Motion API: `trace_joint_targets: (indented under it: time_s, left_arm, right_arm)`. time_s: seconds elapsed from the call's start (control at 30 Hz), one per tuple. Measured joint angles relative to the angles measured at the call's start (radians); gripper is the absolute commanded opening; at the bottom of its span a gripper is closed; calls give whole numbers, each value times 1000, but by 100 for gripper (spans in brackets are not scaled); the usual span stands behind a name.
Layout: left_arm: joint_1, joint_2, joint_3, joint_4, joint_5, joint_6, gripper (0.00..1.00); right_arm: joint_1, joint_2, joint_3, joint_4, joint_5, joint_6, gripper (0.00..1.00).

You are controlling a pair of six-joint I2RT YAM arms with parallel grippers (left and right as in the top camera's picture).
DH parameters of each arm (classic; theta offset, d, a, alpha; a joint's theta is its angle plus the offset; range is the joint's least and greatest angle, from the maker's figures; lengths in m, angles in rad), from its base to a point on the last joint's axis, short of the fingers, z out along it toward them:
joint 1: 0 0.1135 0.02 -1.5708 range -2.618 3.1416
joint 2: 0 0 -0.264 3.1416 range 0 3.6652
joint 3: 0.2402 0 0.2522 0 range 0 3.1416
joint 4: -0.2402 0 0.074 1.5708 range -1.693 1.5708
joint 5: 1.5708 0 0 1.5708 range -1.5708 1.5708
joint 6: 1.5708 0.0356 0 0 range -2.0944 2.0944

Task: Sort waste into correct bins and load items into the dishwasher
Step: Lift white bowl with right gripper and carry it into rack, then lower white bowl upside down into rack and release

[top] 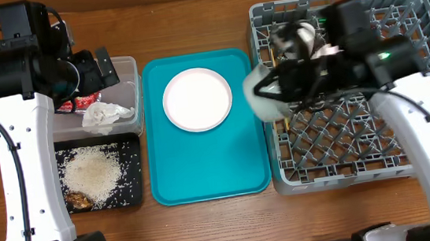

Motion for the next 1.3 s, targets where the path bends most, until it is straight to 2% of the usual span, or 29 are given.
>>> trace_joint_targets:
  time_s: [0.17, 0.33, 0.53, 0.73, 0.97, 1.3]
  left_arm:
    - [0, 0, 0, 0, 0, 0, 100]
    - [0, 0, 0, 0, 0, 0, 100]
    - [0, 0, 0, 0, 0, 0, 100]
    - [0, 0, 0, 0, 0, 0, 100]
    - [0, 0, 0, 0, 0, 0, 100]
    - [0, 0, 0, 0, 0, 0, 100]
  right_arm:
    - [-145, 0, -169, 21, -188, -93, 4]
    - [-303, 0, -369, 142, -336, -145, 4]
    - [-419, 0, -500, 214, -412, -160, 4]
    - [-459, 0, -513, 226, -412, -165, 4]
    - [-461, 0, -513, 231, -347, -166, 4]
    - [-461, 17, -513, 233, -356, -147, 4]
